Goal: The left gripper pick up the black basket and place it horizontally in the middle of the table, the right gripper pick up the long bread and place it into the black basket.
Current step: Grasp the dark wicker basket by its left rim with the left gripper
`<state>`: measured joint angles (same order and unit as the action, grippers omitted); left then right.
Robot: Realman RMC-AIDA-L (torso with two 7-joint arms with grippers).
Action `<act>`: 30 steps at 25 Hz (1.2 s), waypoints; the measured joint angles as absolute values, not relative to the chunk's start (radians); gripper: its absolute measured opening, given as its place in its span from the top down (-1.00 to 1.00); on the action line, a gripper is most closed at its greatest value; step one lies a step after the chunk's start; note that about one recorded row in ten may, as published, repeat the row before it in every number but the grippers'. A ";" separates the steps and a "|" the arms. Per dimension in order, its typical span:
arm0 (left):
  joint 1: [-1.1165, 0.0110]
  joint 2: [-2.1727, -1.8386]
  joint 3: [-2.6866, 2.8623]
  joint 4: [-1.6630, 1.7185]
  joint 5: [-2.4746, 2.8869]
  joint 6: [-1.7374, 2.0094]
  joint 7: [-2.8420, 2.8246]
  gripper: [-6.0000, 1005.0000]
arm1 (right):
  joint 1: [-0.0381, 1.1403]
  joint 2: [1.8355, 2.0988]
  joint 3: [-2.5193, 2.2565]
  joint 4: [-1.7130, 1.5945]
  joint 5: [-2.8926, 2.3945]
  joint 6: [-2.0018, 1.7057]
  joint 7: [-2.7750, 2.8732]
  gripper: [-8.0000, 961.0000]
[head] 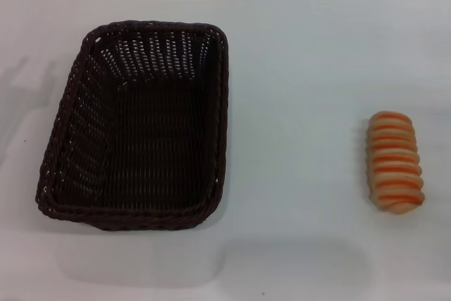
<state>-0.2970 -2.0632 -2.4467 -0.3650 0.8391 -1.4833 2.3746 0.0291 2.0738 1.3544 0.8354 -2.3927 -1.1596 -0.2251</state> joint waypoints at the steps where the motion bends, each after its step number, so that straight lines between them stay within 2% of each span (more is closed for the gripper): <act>1: -0.297 -2.063 -2.447 -0.365 0.839 -1.483 2.375 -0.08 | 0.029 2.074 1.354 0.836 -2.393 -1.160 -0.225 -0.20; 24: -0.302 -2.064 -2.435 -0.365 0.841 -1.484 2.370 -0.09 | 0.028 2.074 1.359 0.836 -2.393 -1.160 -0.226 -0.19; 30: -0.296 -2.059 -2.393 -0.456 0.850 -1.368 2.165 -0.09 | 0.028 2.074 1.359 0.838 -2.393 -1.159 -0.226 -0.19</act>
